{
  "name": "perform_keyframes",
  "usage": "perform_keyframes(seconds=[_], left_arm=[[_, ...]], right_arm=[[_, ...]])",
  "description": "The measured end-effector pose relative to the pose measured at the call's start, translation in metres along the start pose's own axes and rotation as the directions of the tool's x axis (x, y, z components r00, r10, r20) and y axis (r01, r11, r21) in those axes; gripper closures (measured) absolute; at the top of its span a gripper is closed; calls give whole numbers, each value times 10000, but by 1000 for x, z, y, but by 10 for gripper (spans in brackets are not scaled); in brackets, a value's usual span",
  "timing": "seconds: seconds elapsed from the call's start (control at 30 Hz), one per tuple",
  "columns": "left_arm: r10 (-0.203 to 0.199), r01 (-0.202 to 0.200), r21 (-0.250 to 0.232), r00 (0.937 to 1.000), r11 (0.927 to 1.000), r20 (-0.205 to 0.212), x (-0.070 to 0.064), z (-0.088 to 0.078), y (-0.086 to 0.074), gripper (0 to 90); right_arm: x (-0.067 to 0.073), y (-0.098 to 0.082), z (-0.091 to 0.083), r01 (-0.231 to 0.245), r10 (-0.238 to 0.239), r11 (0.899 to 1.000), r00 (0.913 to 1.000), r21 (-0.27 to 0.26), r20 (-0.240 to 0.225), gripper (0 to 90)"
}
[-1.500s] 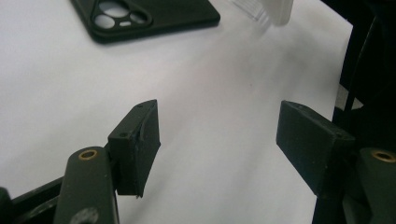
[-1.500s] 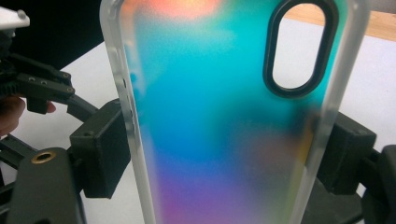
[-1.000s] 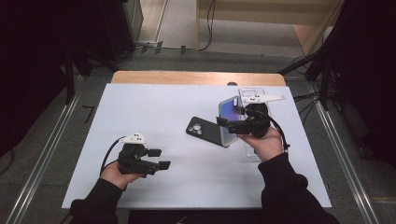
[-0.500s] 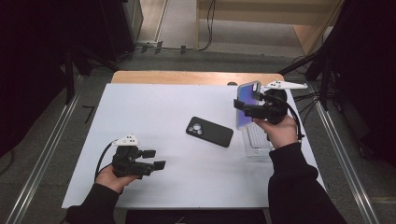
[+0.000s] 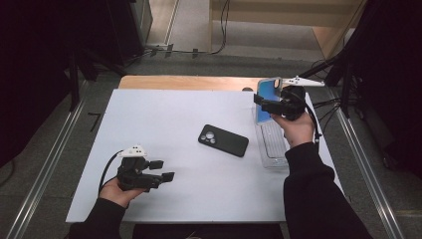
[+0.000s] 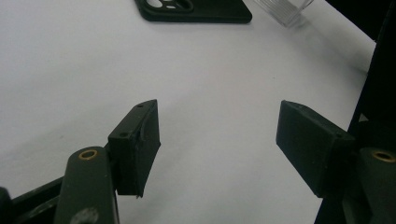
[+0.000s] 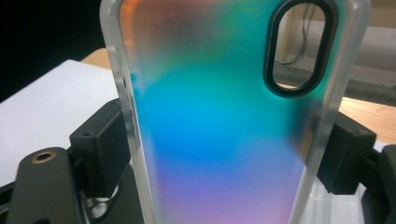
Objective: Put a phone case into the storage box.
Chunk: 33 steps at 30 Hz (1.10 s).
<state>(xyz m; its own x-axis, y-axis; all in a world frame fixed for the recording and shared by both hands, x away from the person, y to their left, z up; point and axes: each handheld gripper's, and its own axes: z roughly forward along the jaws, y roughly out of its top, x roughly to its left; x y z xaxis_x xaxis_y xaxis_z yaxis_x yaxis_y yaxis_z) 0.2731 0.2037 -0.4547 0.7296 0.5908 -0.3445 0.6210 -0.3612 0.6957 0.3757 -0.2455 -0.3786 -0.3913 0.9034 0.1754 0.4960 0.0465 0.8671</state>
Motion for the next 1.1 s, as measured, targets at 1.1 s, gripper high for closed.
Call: perform_keyframes(seconds=[1.1], left_arm=[[66, -65, 102, 9999, 9999, -100, 2, 2, 2, 307]], right_arm=[[-78, 0, 98, -1730, 1512, 9791, 9709, 1069, 1860, 156]])
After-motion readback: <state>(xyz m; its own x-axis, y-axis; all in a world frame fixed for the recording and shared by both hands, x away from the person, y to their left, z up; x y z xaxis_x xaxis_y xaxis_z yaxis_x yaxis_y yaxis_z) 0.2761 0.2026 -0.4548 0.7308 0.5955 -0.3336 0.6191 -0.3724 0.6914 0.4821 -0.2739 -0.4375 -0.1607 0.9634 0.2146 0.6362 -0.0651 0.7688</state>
